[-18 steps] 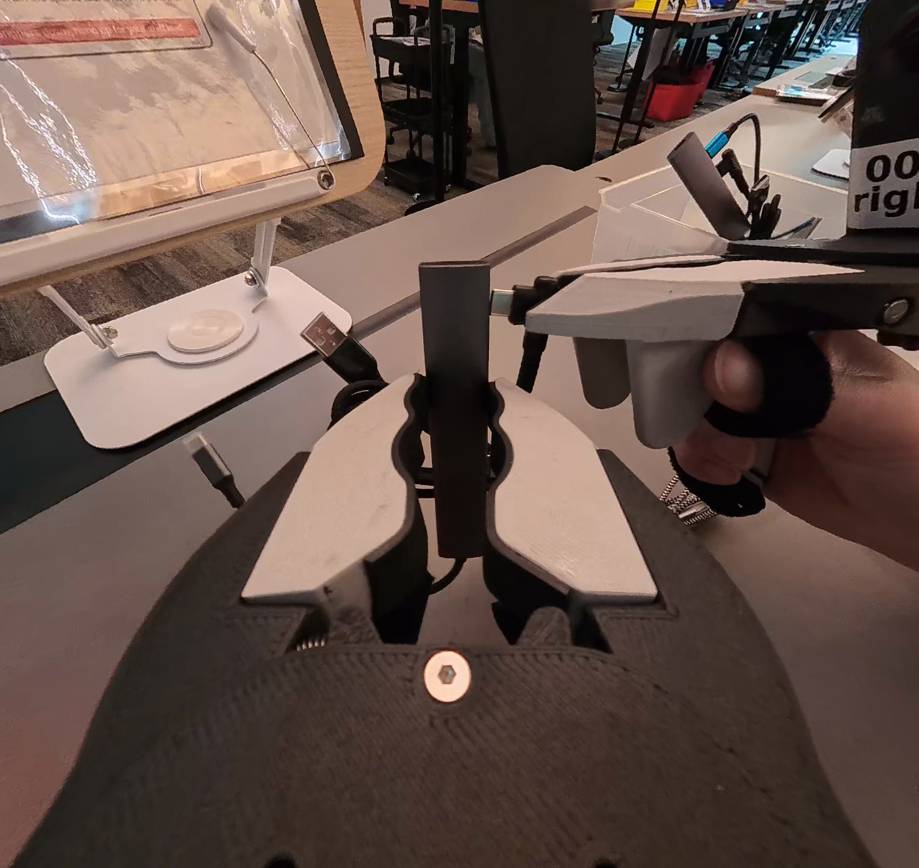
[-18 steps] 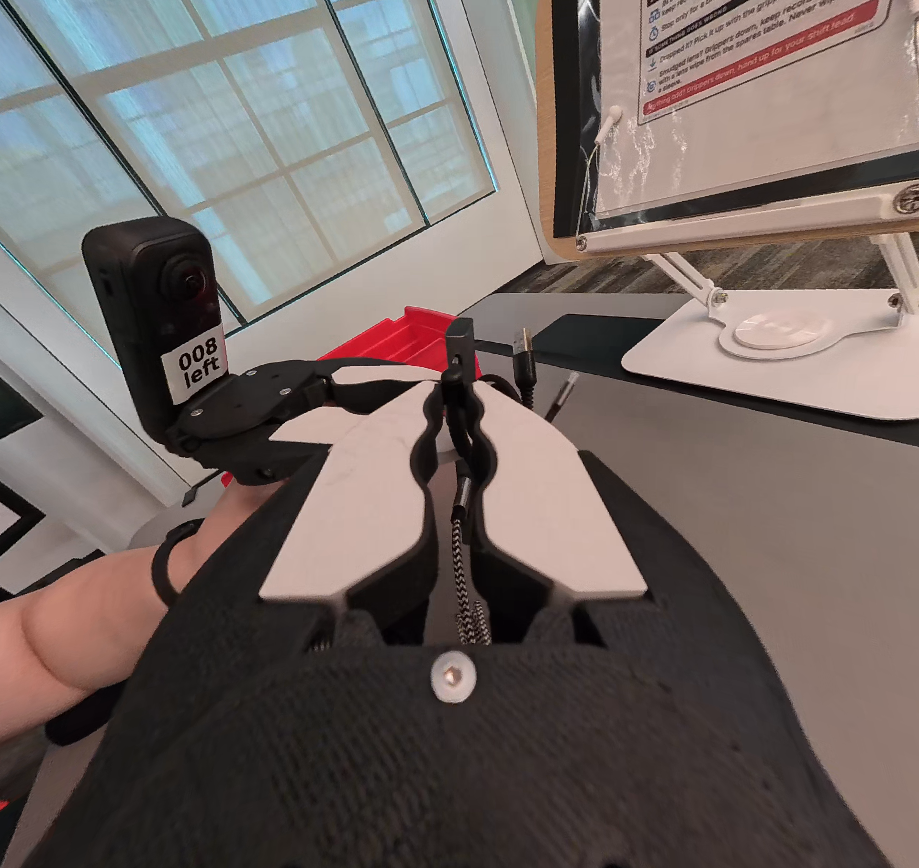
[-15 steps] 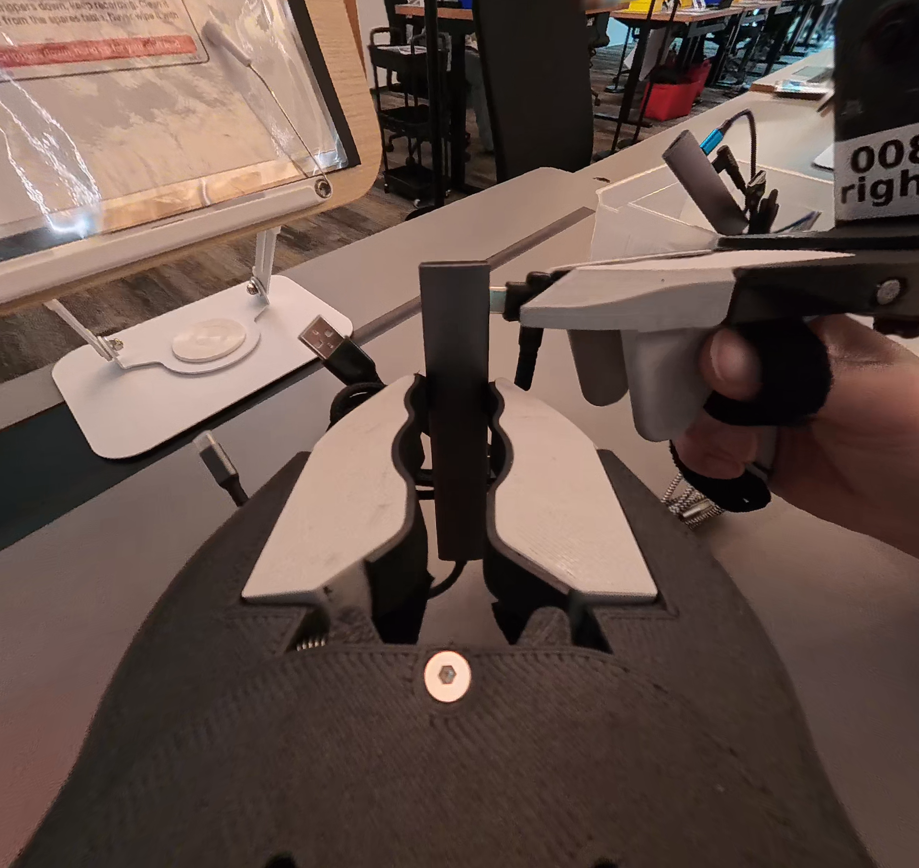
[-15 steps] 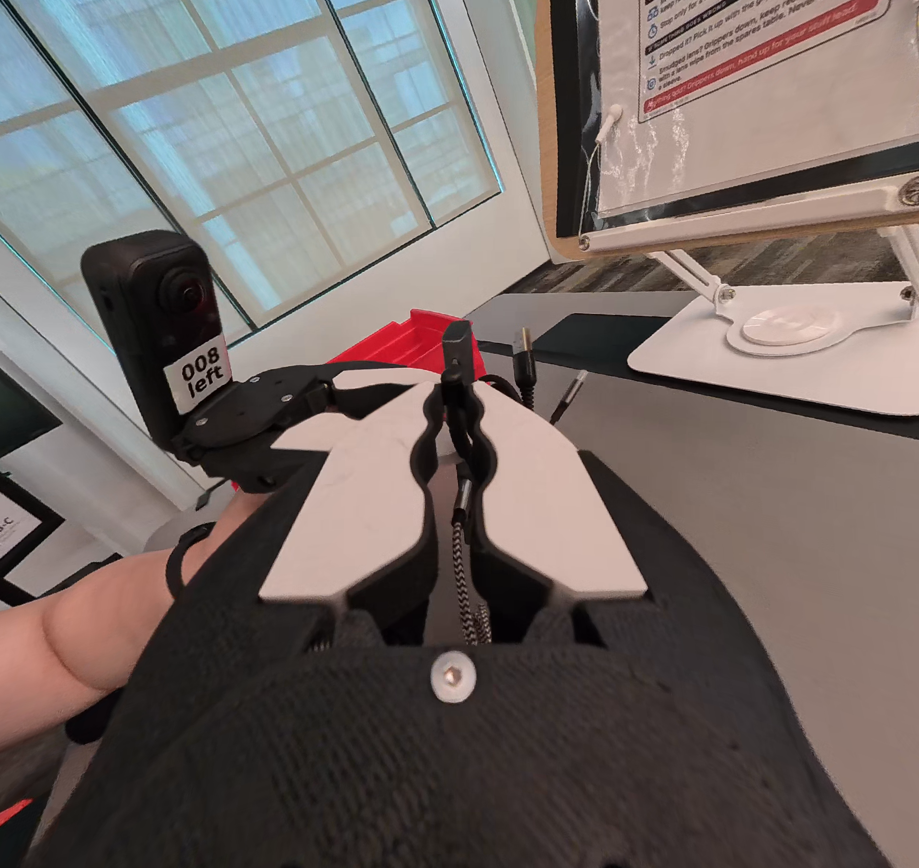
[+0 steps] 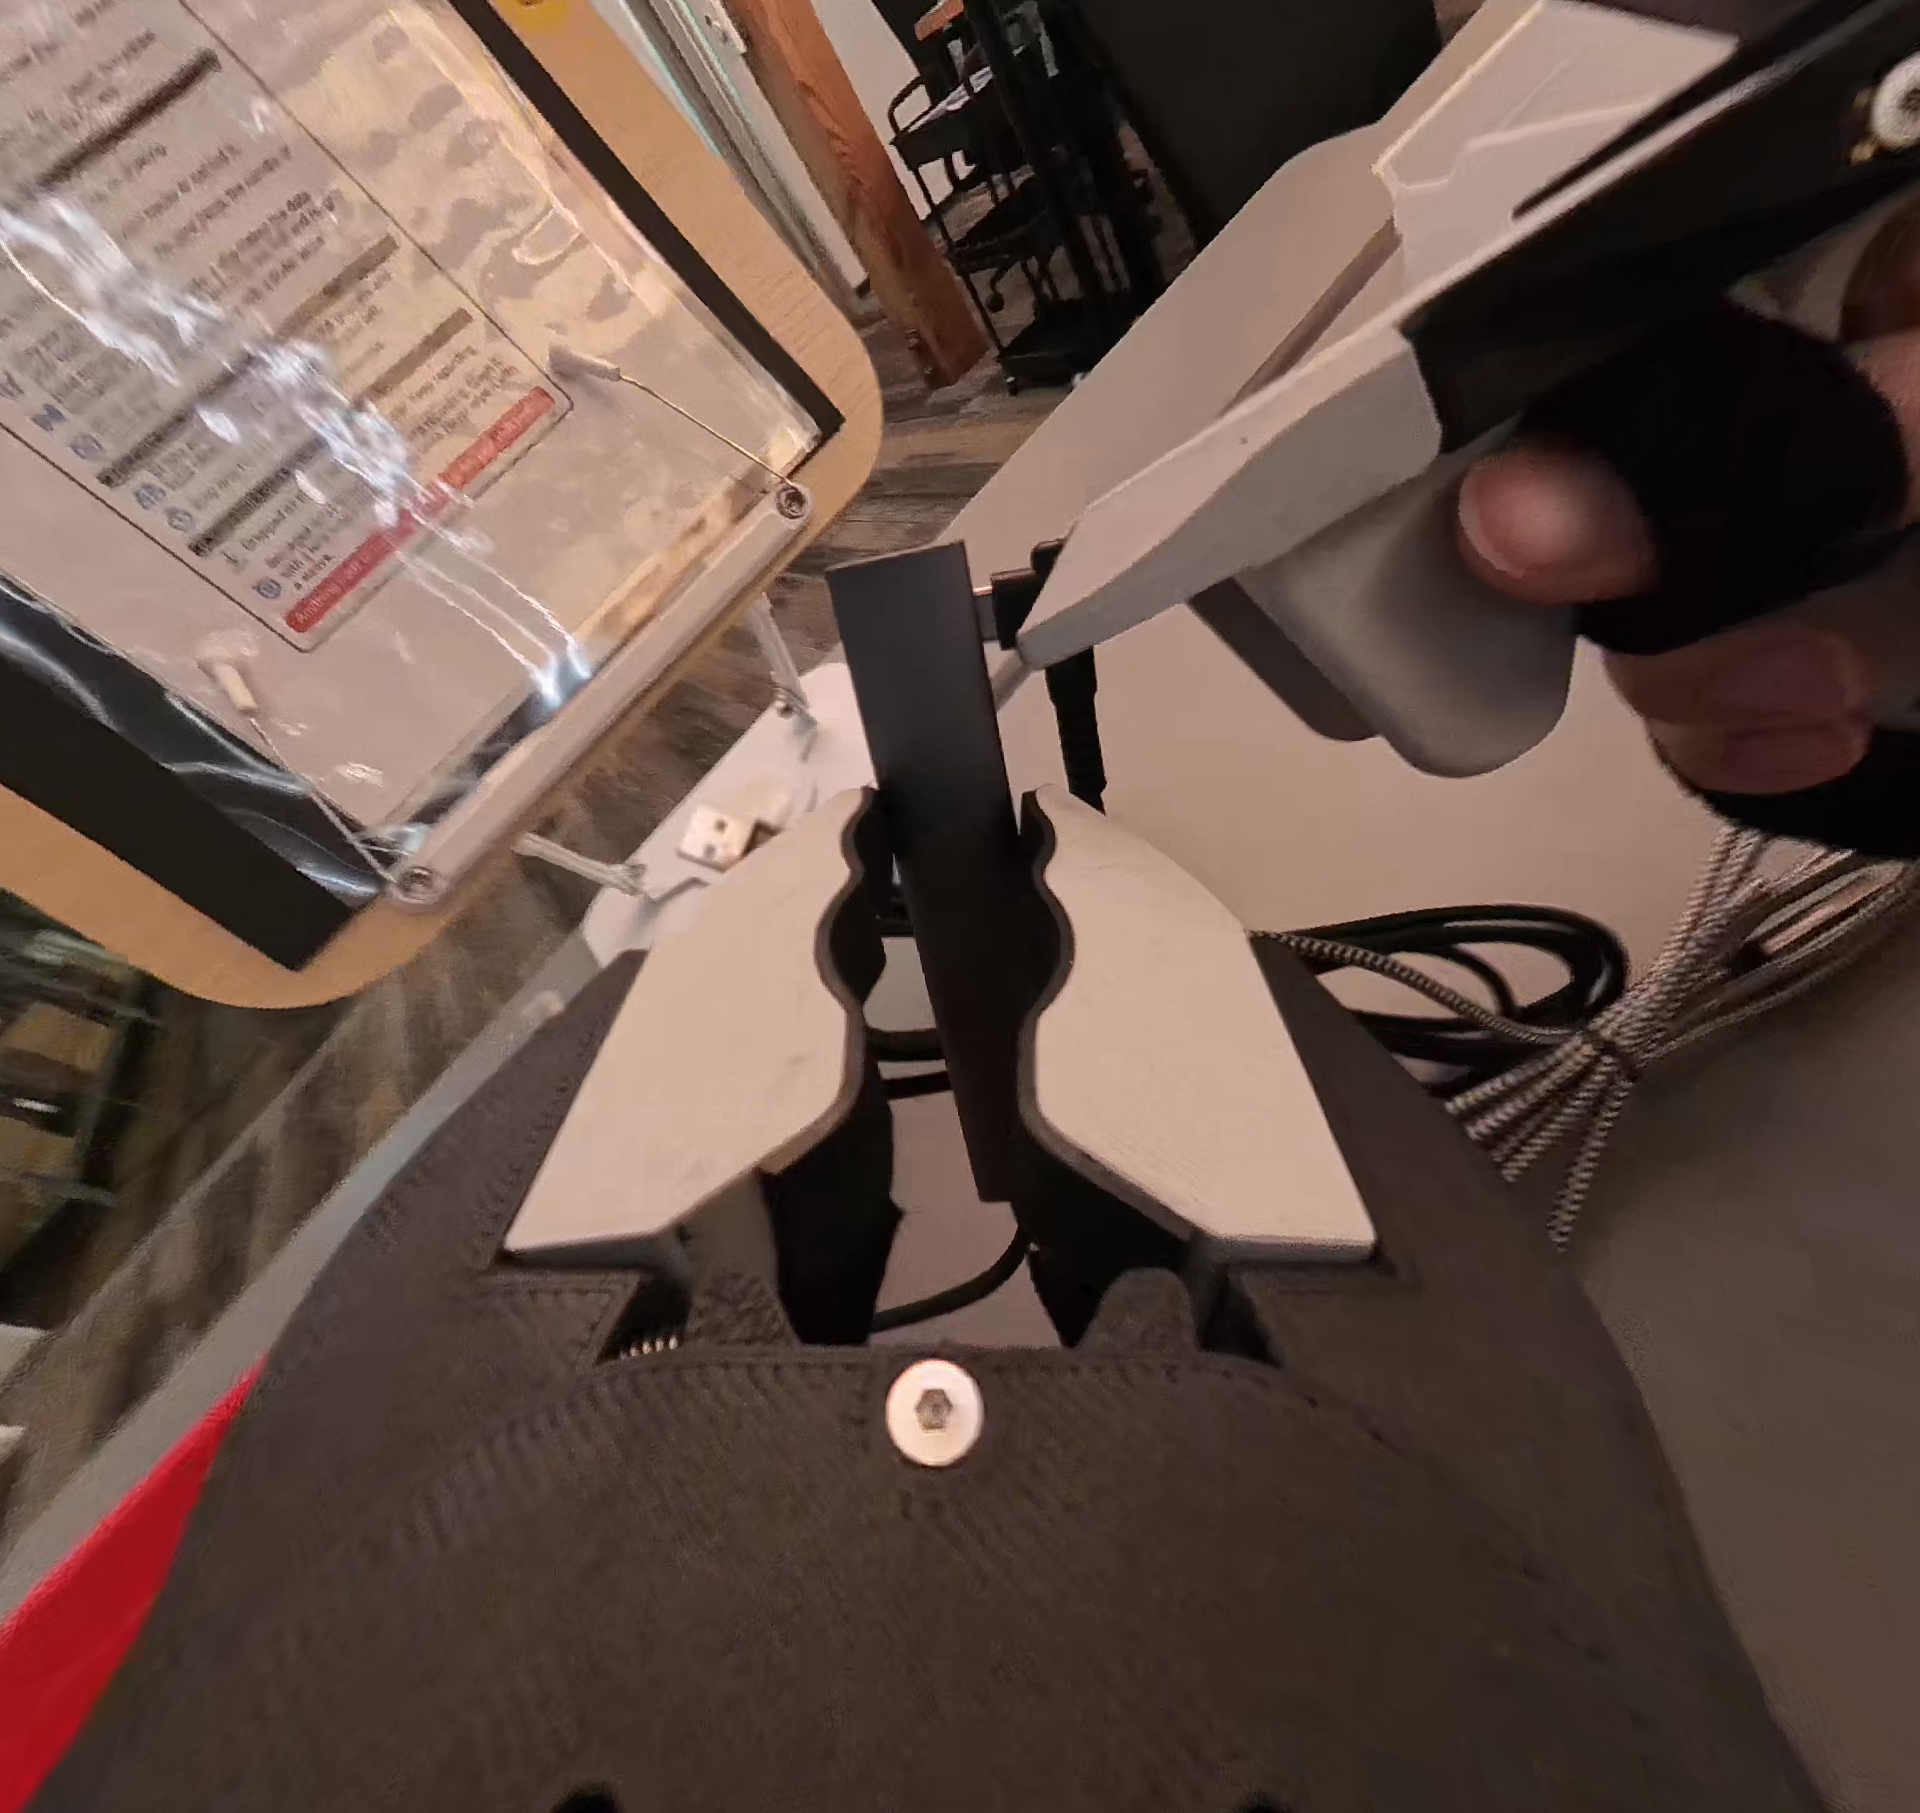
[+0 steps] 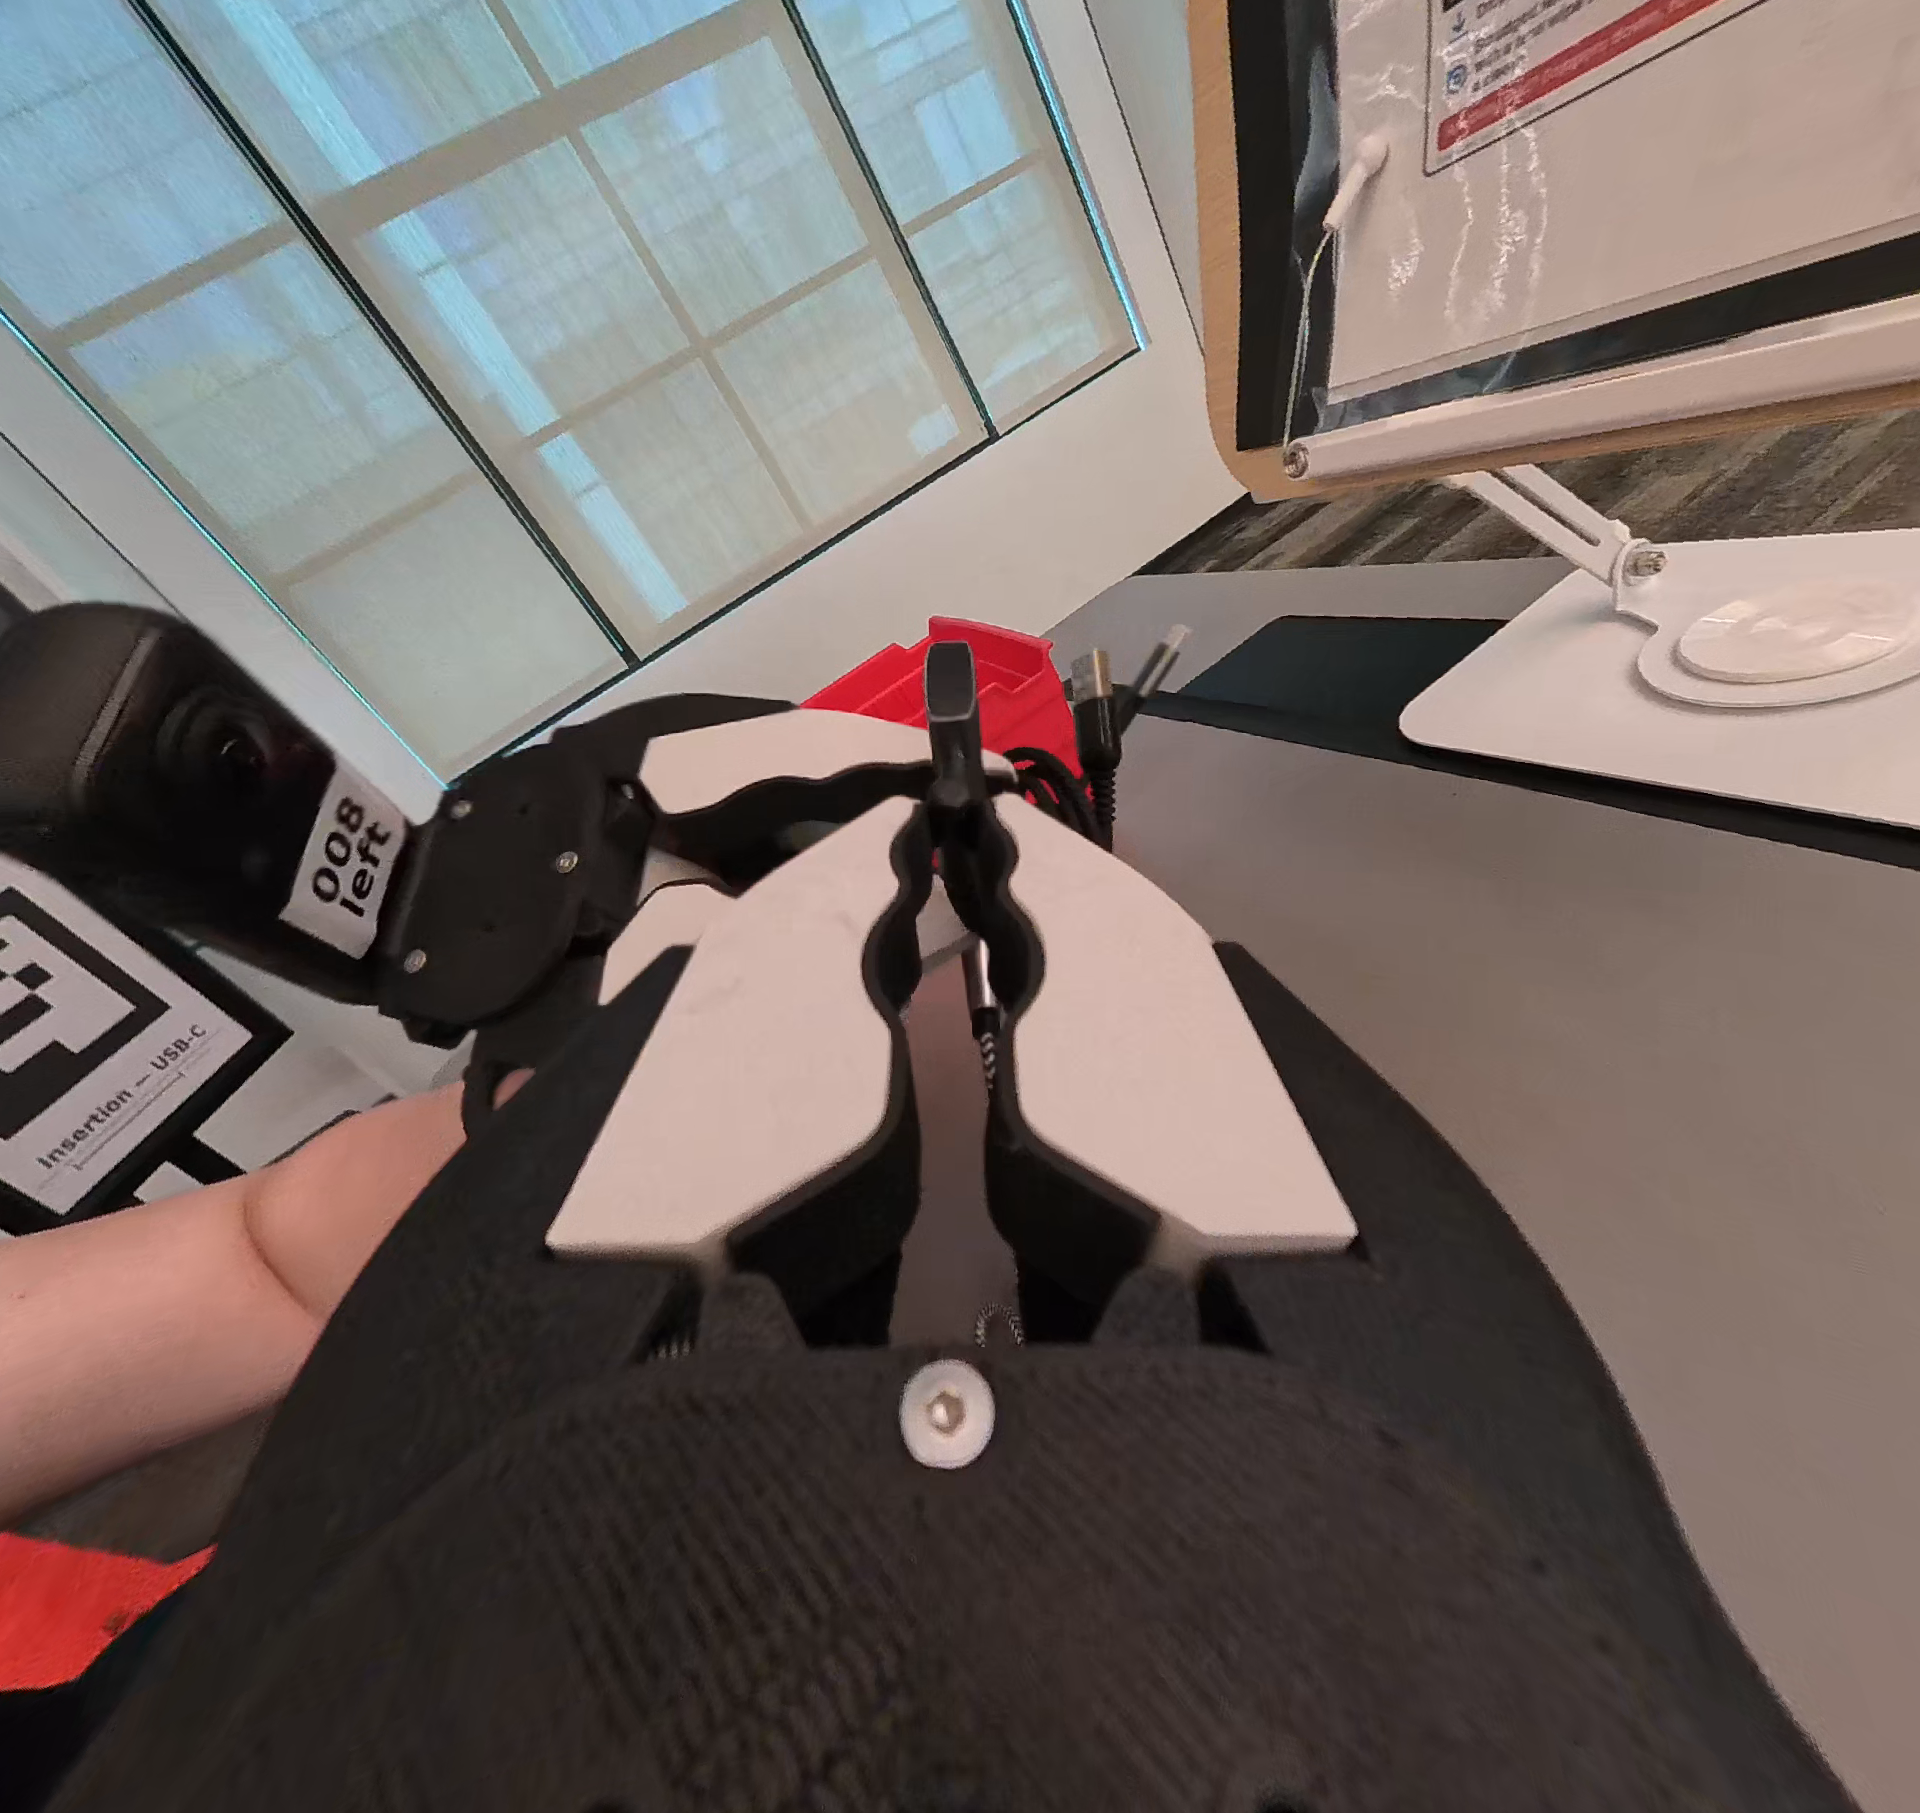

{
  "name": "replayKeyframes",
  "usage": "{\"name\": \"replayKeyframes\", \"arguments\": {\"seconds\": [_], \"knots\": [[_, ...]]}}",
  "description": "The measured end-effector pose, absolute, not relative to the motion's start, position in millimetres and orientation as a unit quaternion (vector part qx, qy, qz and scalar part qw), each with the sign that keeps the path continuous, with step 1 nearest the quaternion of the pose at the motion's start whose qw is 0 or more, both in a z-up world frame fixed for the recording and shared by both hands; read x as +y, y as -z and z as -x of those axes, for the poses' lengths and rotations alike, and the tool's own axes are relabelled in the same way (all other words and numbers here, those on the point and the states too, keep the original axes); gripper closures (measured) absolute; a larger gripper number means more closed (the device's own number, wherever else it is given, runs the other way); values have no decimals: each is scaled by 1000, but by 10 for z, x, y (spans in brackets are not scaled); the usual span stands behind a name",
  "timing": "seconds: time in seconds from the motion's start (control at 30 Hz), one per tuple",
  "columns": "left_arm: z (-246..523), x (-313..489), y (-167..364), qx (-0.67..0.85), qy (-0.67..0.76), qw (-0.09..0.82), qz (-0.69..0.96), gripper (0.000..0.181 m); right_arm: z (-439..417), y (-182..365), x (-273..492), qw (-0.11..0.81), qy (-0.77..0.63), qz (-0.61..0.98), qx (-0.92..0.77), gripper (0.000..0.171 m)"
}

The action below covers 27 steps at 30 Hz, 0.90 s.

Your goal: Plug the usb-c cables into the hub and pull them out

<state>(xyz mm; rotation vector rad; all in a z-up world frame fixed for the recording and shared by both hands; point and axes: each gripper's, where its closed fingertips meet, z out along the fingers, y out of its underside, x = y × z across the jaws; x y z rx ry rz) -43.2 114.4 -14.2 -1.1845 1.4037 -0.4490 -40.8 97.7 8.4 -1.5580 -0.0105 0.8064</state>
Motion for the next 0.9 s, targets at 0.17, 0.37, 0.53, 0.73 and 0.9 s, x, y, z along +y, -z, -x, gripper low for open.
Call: {"name": "replayKeyframes", "arguments": {"seconds": [0.17, 0.37, 0.53, 0.73, 0.9], "knots": [[452, 1135, 126, 631, 155, 597, 470, 158, 408, -64, 968, 633, -367, 681, -17, 163], [486, 1148, 139, 666, 92, 605, 426, 158, 434, -7, 966, 619, -356, 699, -46, 163], [513, 1121, 154, 685, 152, 557, 445, 157, 481, -35, 938, 619, -367, 689, -84, 163], [570, 996, 211, 697, 268, 452, 488, 156, 536, -49, 896, 616, -386, 677, -116, 163], [627, 910, 253, 704, 335, 386, 493, 154, 596, -17, 879, 601, -392, 683, -134, 163]]}}
